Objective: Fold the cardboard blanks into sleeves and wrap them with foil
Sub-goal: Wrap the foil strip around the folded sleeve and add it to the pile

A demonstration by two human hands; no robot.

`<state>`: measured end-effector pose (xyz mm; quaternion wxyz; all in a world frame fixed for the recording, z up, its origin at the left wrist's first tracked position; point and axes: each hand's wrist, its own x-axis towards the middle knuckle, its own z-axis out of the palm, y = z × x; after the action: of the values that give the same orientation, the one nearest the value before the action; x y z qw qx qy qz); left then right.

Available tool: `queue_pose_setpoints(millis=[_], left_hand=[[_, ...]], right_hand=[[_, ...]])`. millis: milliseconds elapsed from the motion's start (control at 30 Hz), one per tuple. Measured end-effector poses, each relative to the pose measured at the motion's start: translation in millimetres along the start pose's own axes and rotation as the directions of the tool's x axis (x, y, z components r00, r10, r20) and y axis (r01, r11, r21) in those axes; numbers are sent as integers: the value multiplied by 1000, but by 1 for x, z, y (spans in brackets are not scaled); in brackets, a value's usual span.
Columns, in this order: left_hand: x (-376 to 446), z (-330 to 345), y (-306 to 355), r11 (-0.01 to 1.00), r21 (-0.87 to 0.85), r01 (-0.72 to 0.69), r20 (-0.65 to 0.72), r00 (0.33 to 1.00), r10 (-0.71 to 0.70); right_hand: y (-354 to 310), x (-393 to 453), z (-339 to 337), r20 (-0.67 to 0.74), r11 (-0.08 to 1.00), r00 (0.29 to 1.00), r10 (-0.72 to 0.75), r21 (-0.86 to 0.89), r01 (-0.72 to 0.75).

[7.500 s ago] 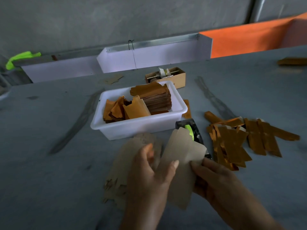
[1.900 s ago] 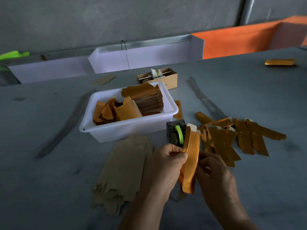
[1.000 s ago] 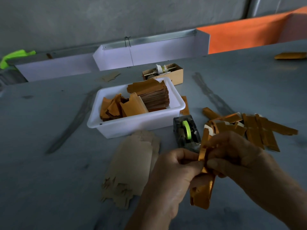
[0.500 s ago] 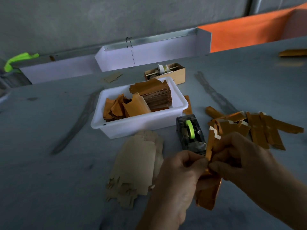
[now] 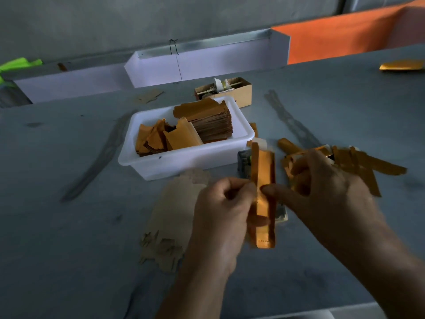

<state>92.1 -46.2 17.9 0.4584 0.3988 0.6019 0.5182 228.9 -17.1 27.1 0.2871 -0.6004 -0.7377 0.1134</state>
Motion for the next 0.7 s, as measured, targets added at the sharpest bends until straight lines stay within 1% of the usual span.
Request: queue_pose_setpoints(millis=[33,67,100,133,167,200,233,300,367,433,567,633,700], left_hand=[[3,-1,1,989,-133,71,12,997,-70],[6,0,3,953,-268,141,26,990,-139],[10,0,4,902,-384,198,40,979,-198],[13,-1,4,848,-472,240,61,969,-241],[15,-2,4,803,-530,273,85,959,-270],[17,-4,2,772,-560,299,112,951,-287],[18,-6,-1,753,-574,321,130,944,-303],[20,-7,-6,731,-591,342,141,936,-324],[21,-7,-11,697,-617,365,161,926,-342],[22,-8,-14,666,-640,383,177,917,-357],[26,-9,-15,638,-669,381,168,914,-369],[26,-9,-14,633,-681,369,153,917,-369],[25,-8,-14,642,-681,352,134,922,-363]], right_hand=[[4,1,5,84,981,995,51,183,-65],[6,2,8,246,890,963,106,410,-202],[8,1,11,459,702,884,90,600,-383],[10,-2,14,624,493,781,2,679,-544],[12,-6,16,705,322,703,-95,690,-648],[14,-9,17,738,216,655,-161,674,-706],[16,-12,19,752,164,628,-200,658,-735],[20,-17,22,760,139,606,-235,644,-753],[25,-18,23,767,145,594,-243,634,-760],[27,-18,23,775,167,585,-240,627,-761],[27,-22,26,786,266,585,-198,618,-740],[26,-24,28,788,283,592,-170,614,-737],[27,-26,31,791,269,594,-148,610,-745]])
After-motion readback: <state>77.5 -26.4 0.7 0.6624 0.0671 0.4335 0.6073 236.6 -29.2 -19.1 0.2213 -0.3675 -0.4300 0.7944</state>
